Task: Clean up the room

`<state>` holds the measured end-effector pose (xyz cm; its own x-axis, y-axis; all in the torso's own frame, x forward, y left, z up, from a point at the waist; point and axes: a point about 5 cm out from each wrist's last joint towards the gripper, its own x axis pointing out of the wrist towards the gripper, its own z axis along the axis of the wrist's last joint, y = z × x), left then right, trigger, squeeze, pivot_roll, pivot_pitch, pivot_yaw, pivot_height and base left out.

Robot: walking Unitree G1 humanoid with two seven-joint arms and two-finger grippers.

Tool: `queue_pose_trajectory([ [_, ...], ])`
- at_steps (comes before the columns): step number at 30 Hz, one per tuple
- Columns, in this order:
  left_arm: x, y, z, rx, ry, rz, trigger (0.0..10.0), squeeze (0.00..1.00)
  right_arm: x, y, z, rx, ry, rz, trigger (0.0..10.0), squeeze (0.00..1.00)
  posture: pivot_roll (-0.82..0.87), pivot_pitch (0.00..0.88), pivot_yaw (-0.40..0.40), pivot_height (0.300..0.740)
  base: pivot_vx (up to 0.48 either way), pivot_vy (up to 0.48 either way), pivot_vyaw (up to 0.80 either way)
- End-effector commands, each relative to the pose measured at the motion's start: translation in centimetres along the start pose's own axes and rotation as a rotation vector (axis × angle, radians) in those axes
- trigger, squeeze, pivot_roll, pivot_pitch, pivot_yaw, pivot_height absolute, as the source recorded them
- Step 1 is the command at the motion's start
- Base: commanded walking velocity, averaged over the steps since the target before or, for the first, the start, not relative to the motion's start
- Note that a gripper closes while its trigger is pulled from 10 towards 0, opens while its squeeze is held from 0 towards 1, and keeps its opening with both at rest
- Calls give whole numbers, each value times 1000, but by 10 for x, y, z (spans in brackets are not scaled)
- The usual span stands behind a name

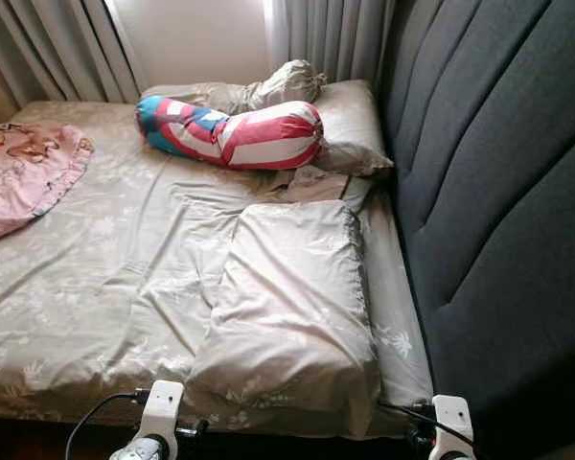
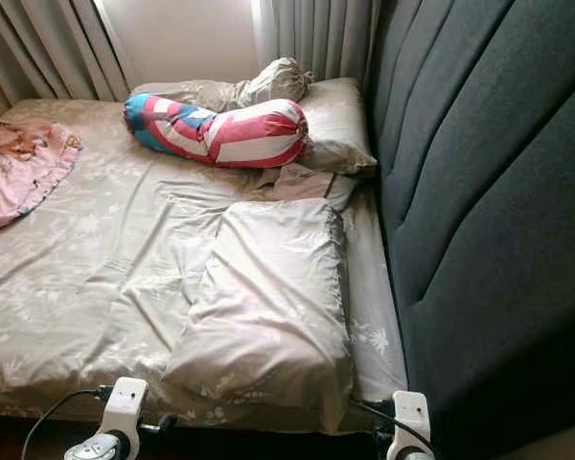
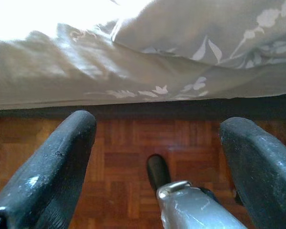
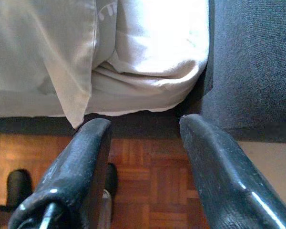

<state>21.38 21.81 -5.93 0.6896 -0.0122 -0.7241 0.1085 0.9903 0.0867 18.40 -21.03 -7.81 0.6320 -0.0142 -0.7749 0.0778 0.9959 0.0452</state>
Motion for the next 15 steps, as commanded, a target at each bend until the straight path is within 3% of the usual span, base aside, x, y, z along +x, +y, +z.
queue_pose_trajectory([
  [1, -1, -1, -8, 10, 44, -9, 10000, 0, -1, -2, -5, -30, 25, 10, 10000, 0, -55, 0, -59, 740, 0, 0, 0],
  [13, -1, -2, -9, -31, 51, 0, 10000, 0, -2, -5, -6, -38, 45, 9, 10000, 0, -77, 3, -66, 740, 0, 0, 0],
  [15, -2, -1, -11, -33, 63, 4, 10000, 0, -2, -5, -7, -28, 50, -2, 10000, 0, -81, 0, -55, 740, 0, 461, 0],
])
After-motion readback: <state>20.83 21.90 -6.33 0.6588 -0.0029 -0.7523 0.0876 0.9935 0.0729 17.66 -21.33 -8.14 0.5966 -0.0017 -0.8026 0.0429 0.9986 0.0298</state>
